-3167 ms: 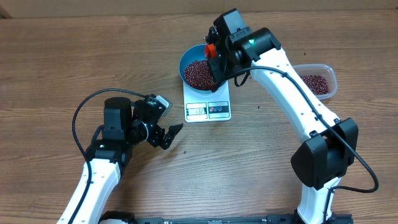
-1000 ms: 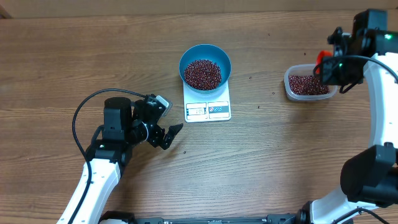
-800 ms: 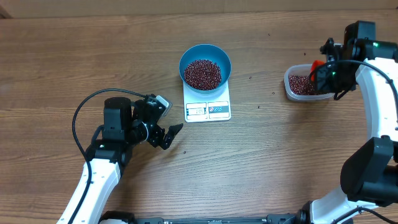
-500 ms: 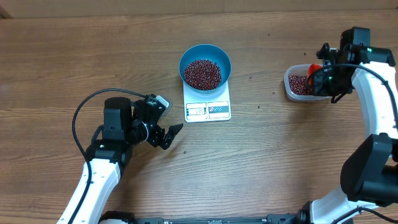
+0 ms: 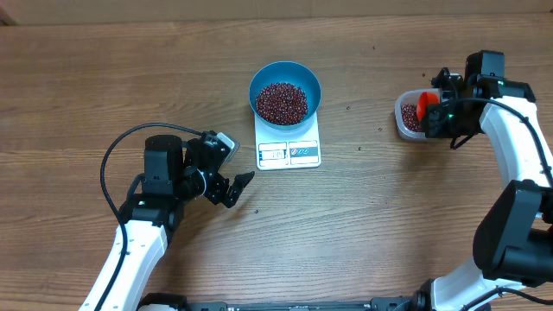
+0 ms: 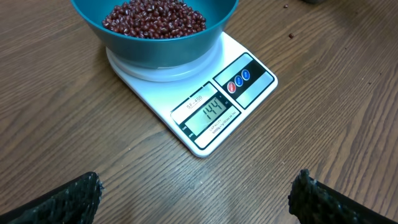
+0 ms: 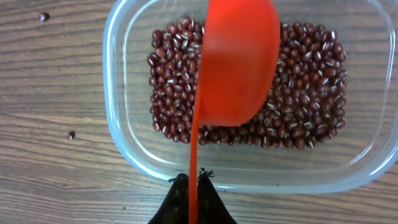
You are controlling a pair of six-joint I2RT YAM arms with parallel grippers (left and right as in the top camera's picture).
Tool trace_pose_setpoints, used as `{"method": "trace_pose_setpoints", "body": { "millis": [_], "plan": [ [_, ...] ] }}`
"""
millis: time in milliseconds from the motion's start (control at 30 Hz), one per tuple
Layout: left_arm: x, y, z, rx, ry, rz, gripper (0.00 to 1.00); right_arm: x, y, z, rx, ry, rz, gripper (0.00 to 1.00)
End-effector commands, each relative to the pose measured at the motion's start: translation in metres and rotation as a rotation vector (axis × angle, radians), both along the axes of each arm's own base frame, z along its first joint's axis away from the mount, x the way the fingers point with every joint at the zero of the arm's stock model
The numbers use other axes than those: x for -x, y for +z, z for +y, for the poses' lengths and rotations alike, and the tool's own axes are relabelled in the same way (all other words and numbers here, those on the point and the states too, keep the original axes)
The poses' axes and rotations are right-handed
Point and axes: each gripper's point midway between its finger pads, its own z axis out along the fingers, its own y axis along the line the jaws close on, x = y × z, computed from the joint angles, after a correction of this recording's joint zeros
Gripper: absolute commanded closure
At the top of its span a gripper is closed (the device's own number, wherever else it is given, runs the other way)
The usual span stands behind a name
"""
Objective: Scoop item into bowl and weigh 150g on scale
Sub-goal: 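Dip the scoop into the tub for a small amount of beans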
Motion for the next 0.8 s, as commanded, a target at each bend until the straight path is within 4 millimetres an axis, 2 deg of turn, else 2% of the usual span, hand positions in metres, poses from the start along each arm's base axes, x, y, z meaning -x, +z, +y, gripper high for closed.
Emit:
{"method": "trace_pose_setpoints", "body": {
  "millis": [0, 333, 767],
  "plan": [
    [0.001, 0.001, -0.004, 0.012, -0.008, 0.005, 0.00, 0.000, -0.002, 0.002, -0.019, 0.006, 0.000, 0.96],
    [0.001, 0.001, -0.004, 0.012, -0.008, 0.005, 0.01, 0.002, -0.021, 0.003, -0.028, 0.005, 0.048, 0.96],
    [0.001, 0.001, -0.004, 0.012, -0.008, 0.005, 0.00, 0.002, -0.024, 0.010, -0.050, 0.018, 0.058, 0.96]
  ]
}}
